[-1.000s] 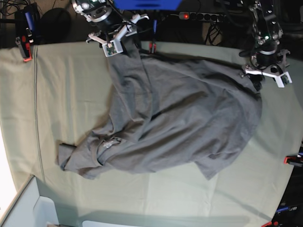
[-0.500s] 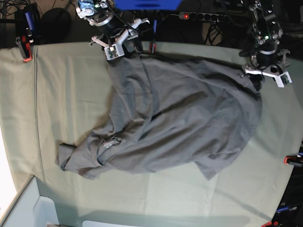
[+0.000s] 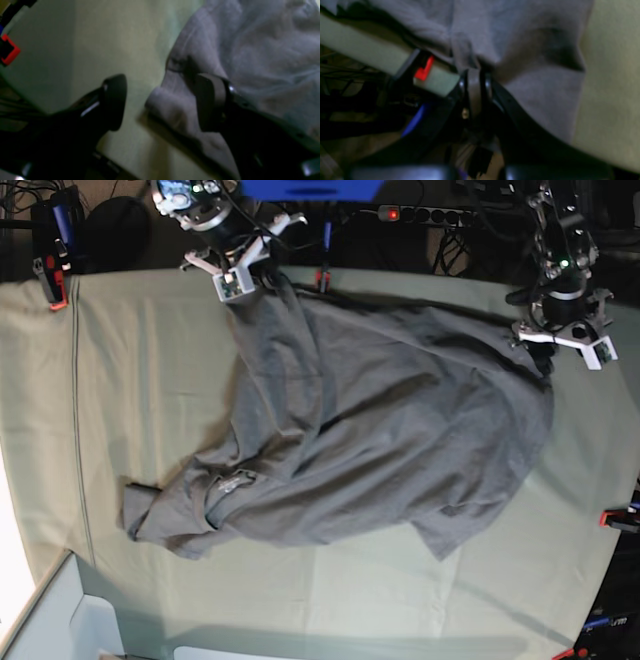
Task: Layout the t-shirt on the table in an organized manner, then fold the t-shirt properly
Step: 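Drag the held shirt corner further outward with the right gripper, then release the right gripper and move the left gripper onto the shirt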
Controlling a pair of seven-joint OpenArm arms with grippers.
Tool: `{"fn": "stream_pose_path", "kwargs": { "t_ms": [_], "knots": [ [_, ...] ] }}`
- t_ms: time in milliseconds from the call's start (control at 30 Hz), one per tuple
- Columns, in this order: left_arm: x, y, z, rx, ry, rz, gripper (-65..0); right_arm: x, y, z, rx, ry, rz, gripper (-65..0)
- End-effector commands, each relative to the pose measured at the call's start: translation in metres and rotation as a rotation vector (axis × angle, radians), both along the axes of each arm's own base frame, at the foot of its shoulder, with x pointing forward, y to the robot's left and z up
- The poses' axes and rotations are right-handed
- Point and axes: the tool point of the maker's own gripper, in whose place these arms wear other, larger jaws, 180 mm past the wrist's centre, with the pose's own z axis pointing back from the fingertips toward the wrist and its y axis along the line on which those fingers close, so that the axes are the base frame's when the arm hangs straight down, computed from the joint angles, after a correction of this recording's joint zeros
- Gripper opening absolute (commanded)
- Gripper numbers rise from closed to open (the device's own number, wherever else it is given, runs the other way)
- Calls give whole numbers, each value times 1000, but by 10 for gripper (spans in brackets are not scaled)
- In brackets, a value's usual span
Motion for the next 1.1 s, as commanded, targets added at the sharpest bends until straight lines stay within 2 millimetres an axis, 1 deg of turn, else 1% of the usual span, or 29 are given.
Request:
{"fn": "stream_pose_path", "kwargs": {
  "t_ms": [0, 167, 300, 333, 433, 533, 567, 700, 800, 900, 933, 1000, 1067],
  "knots": [
    [6, 4, 11, 26, -36, -7, -232, 6, -9, 12, -1, -48, -31, -650],
    [7, 4, 13, 24, -43, -6, -232, 26, -32, 46, -28, -154, -83, -650],
    [8, 3, 15, 22, -49, -6, -232, 39, -52, 60, -63, -203, -121, -650],
    [8, 3, 15, 22, -49, -6, -232, 41, -58, 61, -73, -208, -132, -650],
    [8, 3, 15, 22, -51, -6, -232, 57, -85, 70, -116, -249, -188, -650],
    [8, 2, 15, 21, -51, -6, -232, 64, -115, 73, -159, -267, -264, -650],
    [8, 3, 15, 21, -52, -6, -232, 65, -124, 75, -170, -271, -295, -650],
    [8, 3, 15, 21, -52, -6, -232, 66, -175, 84, -228, -295, -460, -650],
    [8, 3, 15, 21, -51, -5, -232, 60, -209, 87, -235, -305, -591, -650],
    [7, 3, 13, 20, -48, -5, -232, 51, -238, 87, -210, -308, -702, -650],
    [7, 3, 13, 20, -48, -5, -232, 45, -245, 84, -211, -297, -729, -650],
    [7, 3, 12, 17, -46, -4, -232, 43, -254, 79, -212, -287, -761, -650],
    [7, 2, 12, 14, -46, -2, -232, 37, -256, 69, -209, -258, -775, -650]
  ]
}}
